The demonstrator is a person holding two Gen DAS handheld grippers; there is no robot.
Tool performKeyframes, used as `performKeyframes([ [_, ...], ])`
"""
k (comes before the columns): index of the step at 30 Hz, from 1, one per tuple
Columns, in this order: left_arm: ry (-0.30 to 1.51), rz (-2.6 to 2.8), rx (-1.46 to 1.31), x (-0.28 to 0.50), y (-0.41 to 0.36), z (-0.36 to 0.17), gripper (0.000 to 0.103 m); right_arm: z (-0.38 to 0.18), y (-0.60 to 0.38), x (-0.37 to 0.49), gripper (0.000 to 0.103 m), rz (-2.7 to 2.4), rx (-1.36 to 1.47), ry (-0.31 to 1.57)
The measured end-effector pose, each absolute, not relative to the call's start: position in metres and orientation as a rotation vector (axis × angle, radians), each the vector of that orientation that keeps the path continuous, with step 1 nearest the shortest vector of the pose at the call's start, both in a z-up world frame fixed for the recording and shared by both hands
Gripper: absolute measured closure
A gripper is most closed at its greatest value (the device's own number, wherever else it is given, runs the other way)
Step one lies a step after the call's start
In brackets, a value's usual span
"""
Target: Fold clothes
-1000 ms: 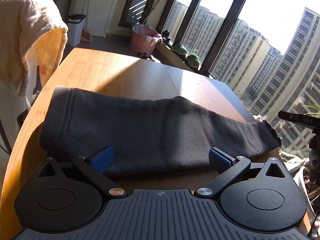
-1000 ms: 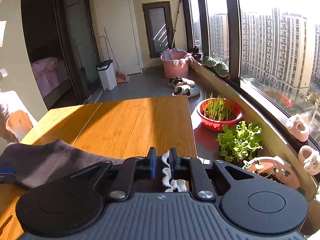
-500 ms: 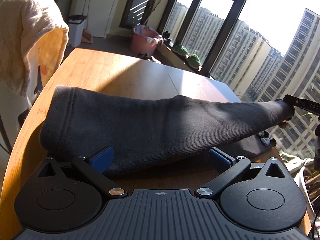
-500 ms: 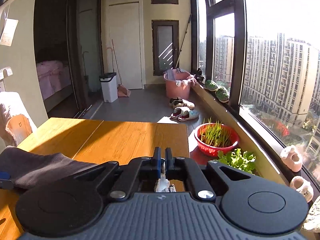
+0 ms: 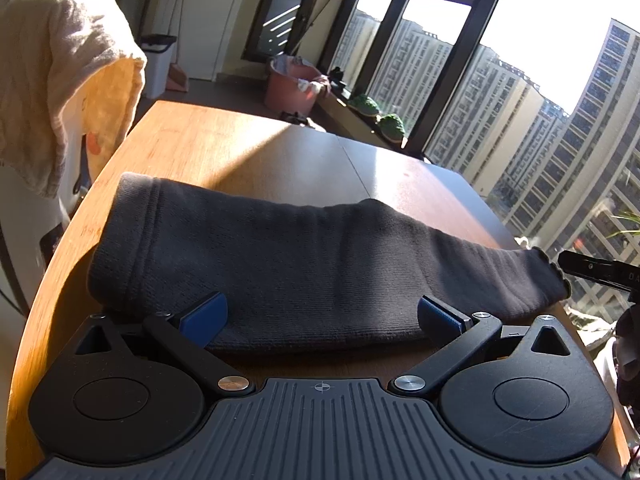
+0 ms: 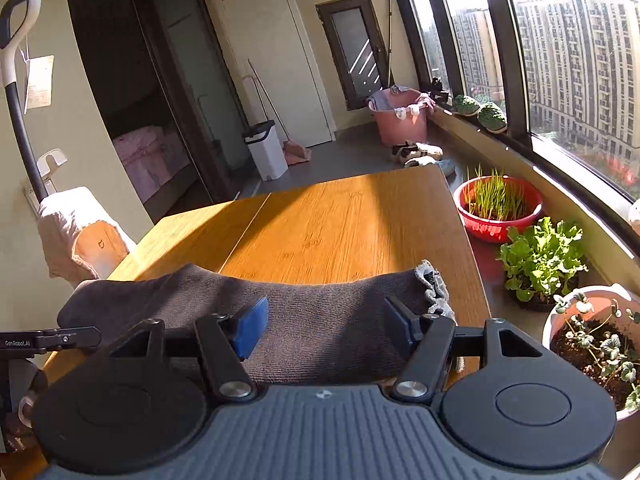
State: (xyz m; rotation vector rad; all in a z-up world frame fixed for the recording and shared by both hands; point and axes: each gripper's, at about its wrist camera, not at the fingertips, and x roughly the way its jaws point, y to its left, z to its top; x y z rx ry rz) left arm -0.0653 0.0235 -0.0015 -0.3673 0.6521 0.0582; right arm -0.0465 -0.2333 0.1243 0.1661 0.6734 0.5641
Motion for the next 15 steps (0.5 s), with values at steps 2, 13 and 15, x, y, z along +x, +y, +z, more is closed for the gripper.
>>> performKeyframes([
  [2, 0.647, 0.114, -0.368, -0.063, 0.035, -0.001, 0.0, 0.11, -0.225, -0.041, 0.038, 0.577, 0.236, 0.707],
  [13, 0.667, 0.002, -0.31, -0.038, -0.018, 0.019, 0.0, 0.103, -0.187, -0.063, 0.003, 0.542, 0.1, 0.612],
  [15, 0.686, -0.035, -0.266, -0.022, -0.047, 0.014, 0.0, 0.104, -0.191, -0.064, 0.0, 0.515, 0.123, 0.611],
])
